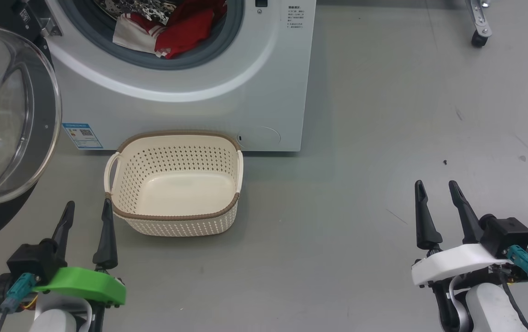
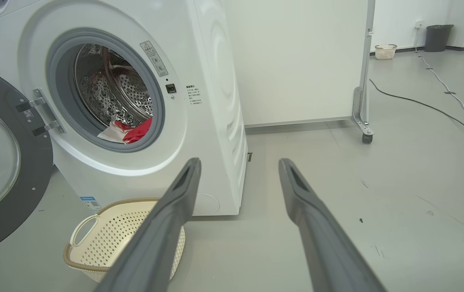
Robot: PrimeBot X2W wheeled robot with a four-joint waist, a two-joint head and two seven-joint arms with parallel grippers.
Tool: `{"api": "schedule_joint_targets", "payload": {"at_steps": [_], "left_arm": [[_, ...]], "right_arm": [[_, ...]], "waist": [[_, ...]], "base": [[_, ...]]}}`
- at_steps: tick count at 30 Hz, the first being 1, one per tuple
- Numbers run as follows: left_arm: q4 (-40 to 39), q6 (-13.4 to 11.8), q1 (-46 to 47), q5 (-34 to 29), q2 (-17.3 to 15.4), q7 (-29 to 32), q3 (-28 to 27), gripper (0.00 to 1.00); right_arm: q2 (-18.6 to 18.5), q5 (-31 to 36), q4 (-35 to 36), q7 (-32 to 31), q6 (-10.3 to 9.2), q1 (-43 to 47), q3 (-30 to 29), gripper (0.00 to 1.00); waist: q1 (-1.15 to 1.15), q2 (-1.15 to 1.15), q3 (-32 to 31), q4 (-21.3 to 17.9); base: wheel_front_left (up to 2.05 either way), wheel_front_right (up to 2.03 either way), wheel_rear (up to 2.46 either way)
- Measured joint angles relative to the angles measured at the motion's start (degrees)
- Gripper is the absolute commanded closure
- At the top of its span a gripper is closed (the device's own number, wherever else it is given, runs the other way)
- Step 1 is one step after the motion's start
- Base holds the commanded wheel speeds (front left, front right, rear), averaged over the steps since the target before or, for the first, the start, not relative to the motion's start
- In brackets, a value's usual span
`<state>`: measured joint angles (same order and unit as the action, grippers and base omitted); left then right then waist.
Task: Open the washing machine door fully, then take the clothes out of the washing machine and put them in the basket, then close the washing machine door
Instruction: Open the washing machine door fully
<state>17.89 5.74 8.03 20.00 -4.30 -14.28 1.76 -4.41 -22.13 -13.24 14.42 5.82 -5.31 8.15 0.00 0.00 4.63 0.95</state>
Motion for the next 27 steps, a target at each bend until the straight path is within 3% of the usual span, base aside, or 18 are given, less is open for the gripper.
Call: {"api": "schedule_joint_targets", "payload": {"at_steps": [27], "left_arm": [[-2.6, 0.1, -1.7, -1.4, 0.2, 0.0, -0.1, 0.00]], "right_arm": [[0.3, 0.3, 0.8, 0.0, 0.00, 0.7, 0.0, 0.00]], "waist": [[0.00, 0.00, 0.8, -0.4]], "base": [[0.00, 0.00, 0.00]]}}
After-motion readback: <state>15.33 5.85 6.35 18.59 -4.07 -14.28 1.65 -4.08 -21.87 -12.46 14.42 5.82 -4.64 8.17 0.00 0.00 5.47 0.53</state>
